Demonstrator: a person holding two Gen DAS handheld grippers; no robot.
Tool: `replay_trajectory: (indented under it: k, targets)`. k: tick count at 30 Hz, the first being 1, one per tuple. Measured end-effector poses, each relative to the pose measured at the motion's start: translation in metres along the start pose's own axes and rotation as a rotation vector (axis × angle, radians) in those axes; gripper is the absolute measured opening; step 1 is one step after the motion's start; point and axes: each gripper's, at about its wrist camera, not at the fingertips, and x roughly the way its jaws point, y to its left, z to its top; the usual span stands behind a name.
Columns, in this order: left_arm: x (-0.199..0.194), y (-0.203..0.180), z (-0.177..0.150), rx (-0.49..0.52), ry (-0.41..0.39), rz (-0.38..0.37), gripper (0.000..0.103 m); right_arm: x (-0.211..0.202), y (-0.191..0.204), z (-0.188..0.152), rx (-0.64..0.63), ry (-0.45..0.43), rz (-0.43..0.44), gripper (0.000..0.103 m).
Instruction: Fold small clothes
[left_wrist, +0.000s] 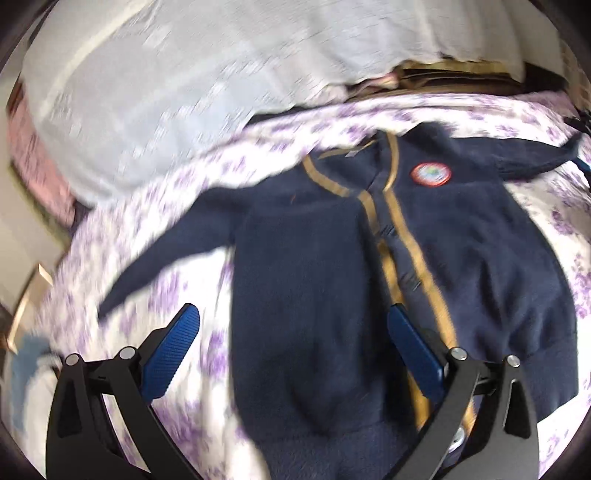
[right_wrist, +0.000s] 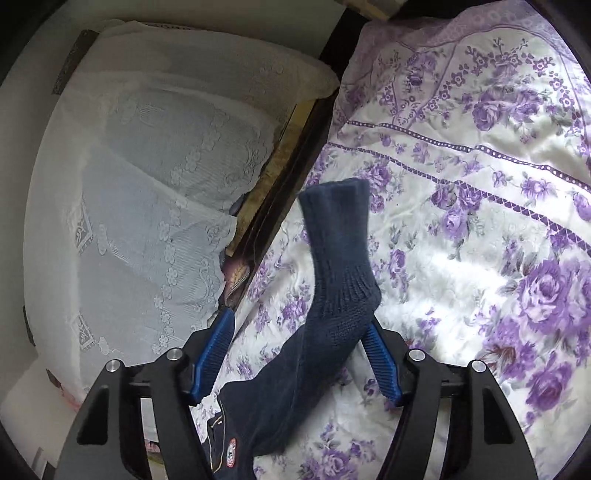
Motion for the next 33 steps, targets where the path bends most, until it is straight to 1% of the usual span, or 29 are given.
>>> replay_trajectory:
  k: [2,3,4,5,7,8,9,10,11,12,13,14,15,16,18,20,21,22,24,26,27,28,29,30,31,33]
  targets:
    - [0.001,-0.016,0.022,0.033,-0.018,-0.009,0.099,0.002,-0.005,-0.003,0.010,0.003,-0.062,0.070]
    - [0.002,-0.021,0.032,0.043,-0.020,-0.023,0.099,0.003,-0.012,-0.004,0.034,0.010,-0.107,0.071]
    - [0.005,-0.031,0.045,0.052,-0.022,-0.048,0.099,0.006,-0.017,-0.005,0.050,0.028,-0.115,0.070]
    - [0.010,-0.042,0.058,0.059,-0.022,-0.071,0.099,0.007,-0.015,-0.004,0.040,0.038,-0.121,0.071]
    - [0.022,-0.063,0.082,0.073,-0.013,-0.104,0.099,0.009,-0.015,-0.004,0.045,0.044,-0.131,0.071]
    - [0.028,-0.073,0.093,0.075,-0.002,-0.117,0.099,0.008,-0.017,-0.002,0.062,0.034,-0.129,0.069]
    - [0.035,-0.083,0.103,0.073,0.012,-0.130,0.099,0.006,-0.022,0.001,0.098,0.006,-0.125,0.067]
    - [0.047,-0.099,0.120,0.073,0.037,-0.154,0.099,0.004,-0.025,0.004,0.122,-0.019,-0.125,0.065]
    - [0.054,-0.111,0.130,0.072,0.050,-0.165,0.099,-0.001,-0.029,0.009,0.142,-0.070,-0.138,0.063]
    - [0.066,-0.125,0.145,0.059,0.067,-0.170,0.099,-0.002,-0.030,0.014,0.130,-0.100,-0.157,0.061]
    - [0.074,-0.137,0.155,0.043,0.077,-0.176,0.099,-0.001,-0.029,0.017,0.097,-0.102,-0.179,0.061]
    - [0.080,-0.147,0.160,0.037,0.085,-0.185,0.099,0.004,-0.027,0.019,0.075,-0.071,-0.186,0.058]
    - [0.089,-0.157,0.166,0.039,0.096,-0.196,0.099,0.011,-0.027,0.018,0.060,-0.023,-0.189,0.052]
    - [0.102,-0.170,0.172,0.039,0.113,-0.191,0.099,0.012,-0.027,0.016,0.056,-0.008,-0.198,0.050]
    - [0.125,-0.185,0.175,0.022,0.152,-0.162,0.099,0.016,-0.023,0.014,0.036,0.009,-0.212,0.050]
    - [0.155,-0.198,0.166,-0.004,0.235,-0.176,0.099,0.017,-0.021,0.014,0.022,0.018,-0.220,0.050]
    - [0.162,-0.197,0.162,-0.045,0.215,-0.200,0.099,0.023,-0.021,0.014,0.015,0.025,-0.222,0.050]
    - [0.160,-0.190,0.155,-0.107,0.164,-0.230,0.099,0.028,-0.021,0.015,0.004,0.035,-0.224,0.051]
    - [0.161,-0.190,0.155,-0.109,0.182,-0.245,0.099,0.040,-0.017,0.017,-0.041,0.051,-0.232,0.059]
    - [0.159,-0.193,0.154,-0.089,0.178,-0.241,0.099,0.049,-0.010,0.017,-0.087,0.051,-0.248,0.061]
    - [0.158,-0.193,0.153,-0.089,0.171,-0.240,0.099,0.051,-0.008,0.016,-0.110,0.052,-0.266,0.054]
    - [0.157,-0.194,0.151,-0.091,0.165,-0.240,0.099,0.050,-0.009,0.016,-0.105,0.039,-0.277,0.045]
    - [0.156,-0.193,0.150,-0.094,0.163,-0.242,0.099,0.049,-0.012,0.017,-0.079,0.025,-0.275,0.025]
    - [0.156,-0.192,0.151,-0.096,0.164,-0.244,0.099,0.044,-0.018,0.020,-0.032,0.012,-0.254,0.012]
    - [0.155,-0.192,0.151,-0.099,0.166,-0.247,0.099,0.039,-0.025,0.022,0.018,0.000,-0.232,0.009]
    - [0.154,-0.187,0.151,-0.099,0.171,-0.249,0.099,0.031,-0.033,0.025,0.073,-0.012,-0.195,0.008]
